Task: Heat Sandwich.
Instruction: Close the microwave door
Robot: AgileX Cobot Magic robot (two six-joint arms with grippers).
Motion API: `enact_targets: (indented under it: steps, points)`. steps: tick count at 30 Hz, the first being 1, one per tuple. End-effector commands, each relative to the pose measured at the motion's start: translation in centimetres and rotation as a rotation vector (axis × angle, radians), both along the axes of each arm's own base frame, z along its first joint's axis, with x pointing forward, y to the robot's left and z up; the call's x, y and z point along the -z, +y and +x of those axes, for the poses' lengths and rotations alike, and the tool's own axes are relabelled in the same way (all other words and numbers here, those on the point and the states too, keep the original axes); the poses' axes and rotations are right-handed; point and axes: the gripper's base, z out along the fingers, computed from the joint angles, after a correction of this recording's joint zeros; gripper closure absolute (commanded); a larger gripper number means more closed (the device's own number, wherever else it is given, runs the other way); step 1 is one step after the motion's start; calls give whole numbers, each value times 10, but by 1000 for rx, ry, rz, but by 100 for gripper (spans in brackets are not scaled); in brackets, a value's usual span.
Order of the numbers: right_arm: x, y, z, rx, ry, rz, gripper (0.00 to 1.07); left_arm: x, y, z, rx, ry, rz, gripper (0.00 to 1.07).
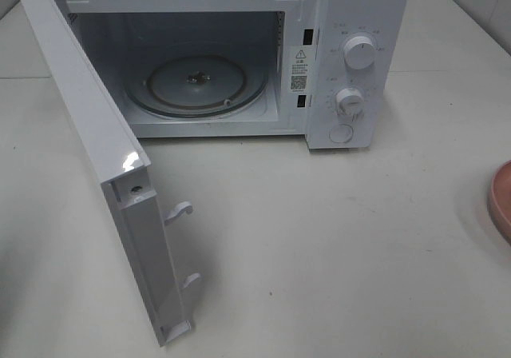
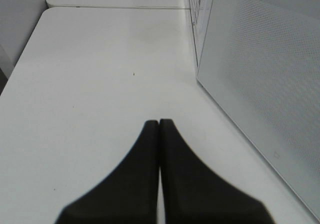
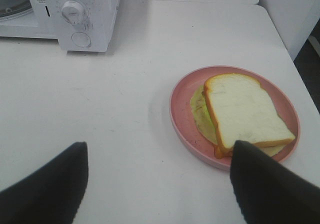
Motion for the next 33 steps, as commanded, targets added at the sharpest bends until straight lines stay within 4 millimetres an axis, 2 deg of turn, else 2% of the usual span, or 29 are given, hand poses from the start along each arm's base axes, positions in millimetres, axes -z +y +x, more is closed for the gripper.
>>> enact_targets:
  steps: [1,4,9,18,33]
  points:
    - [0,0,-4,6,-38,8,32,2,0,8,-6,-89,-1,107]
    - [0,0,-4,6,-38,8,32,12,1,19,-14,-144,5,107]
    - [0,0,-4,6,-38,8,32,14,2,41,-22,-224,10,107]
    - [0,0,-4,7,-38,9,32,32,-1,69,22,-234,31,107]
    - [0,0,-4,7,-38,9,32,54,-15,91,144,-243,-39,107]
